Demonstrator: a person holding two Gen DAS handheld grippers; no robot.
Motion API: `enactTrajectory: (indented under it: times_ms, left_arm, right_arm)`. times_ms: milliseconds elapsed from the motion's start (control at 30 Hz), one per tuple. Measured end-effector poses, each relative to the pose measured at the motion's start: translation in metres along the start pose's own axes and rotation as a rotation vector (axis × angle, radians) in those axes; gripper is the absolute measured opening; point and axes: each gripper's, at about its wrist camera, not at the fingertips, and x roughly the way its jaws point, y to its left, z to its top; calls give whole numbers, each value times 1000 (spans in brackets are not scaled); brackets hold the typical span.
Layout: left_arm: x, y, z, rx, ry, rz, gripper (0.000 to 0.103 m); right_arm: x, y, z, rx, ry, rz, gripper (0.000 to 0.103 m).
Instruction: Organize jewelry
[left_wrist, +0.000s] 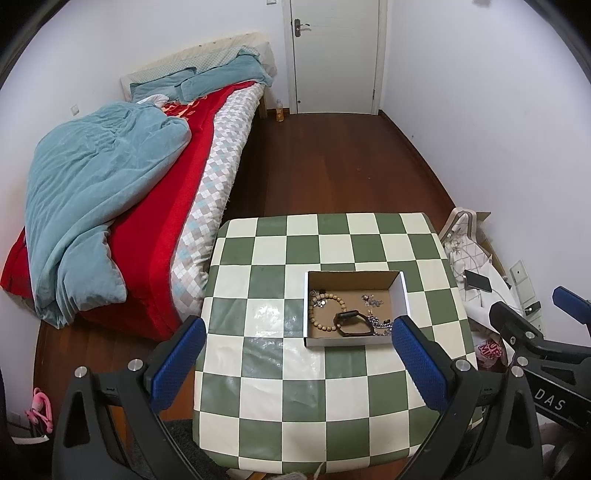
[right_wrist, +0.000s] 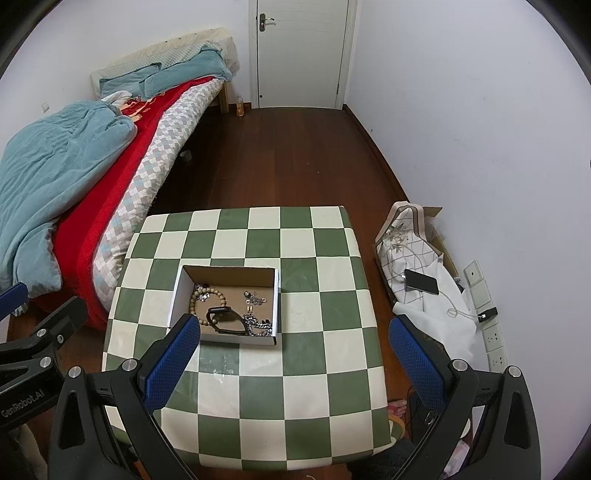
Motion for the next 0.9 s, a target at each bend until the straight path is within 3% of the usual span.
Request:
enactTrajectory:
  times_ms: [900]
  left_arm:
    - [-11,10,-5,-16,-3,-4,103]
  right_arm:
    - [-4,7,-1,-9,-5,8,103]
